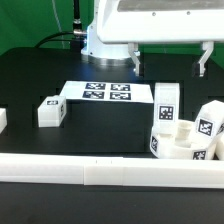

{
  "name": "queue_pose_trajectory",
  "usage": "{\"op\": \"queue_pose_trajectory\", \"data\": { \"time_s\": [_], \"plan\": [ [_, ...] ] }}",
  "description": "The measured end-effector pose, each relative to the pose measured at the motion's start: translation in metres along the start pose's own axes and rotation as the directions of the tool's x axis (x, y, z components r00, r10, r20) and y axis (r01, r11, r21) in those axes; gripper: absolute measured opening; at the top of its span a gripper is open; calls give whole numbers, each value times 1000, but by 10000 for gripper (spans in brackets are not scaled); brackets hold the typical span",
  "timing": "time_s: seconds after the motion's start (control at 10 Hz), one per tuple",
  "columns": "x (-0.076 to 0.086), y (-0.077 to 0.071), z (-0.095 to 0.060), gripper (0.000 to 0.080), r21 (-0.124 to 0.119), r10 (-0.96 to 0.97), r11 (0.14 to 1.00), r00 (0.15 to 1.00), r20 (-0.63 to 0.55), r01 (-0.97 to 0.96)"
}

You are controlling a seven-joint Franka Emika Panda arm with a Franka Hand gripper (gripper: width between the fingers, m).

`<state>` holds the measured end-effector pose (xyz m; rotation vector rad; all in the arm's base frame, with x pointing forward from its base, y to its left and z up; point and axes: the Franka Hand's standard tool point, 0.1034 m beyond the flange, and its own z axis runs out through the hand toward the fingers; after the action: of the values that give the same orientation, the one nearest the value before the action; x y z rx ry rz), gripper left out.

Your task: Assemble stool

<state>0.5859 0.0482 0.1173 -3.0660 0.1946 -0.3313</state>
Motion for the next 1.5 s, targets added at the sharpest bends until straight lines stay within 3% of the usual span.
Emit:
{"op": "queue_pose_trajectory", "data": {
  "time_s": [0.3, 0.5, 0.6, 1.1, 1.3, 1.5],
  "plan": [
    [-8, -1, -2, 649, 12, 11, 1000, 979, 204, -13],
    [-5, 1, 4, 649, -2, 47, 999, 943, 329, -49],
    [3, 0, 6, 649, 1, 37, 999, 953, 301, -39],
    [4, 1, 8, 649, 6, 15, 1000, 956, 292, -17],
    [11, 2, 23, 649, -7, 18, 1000, 968, 250, -17],
    [11, 0, 26, 649, -7, 14, 1000, 970, 244, -12]
  ]
}}
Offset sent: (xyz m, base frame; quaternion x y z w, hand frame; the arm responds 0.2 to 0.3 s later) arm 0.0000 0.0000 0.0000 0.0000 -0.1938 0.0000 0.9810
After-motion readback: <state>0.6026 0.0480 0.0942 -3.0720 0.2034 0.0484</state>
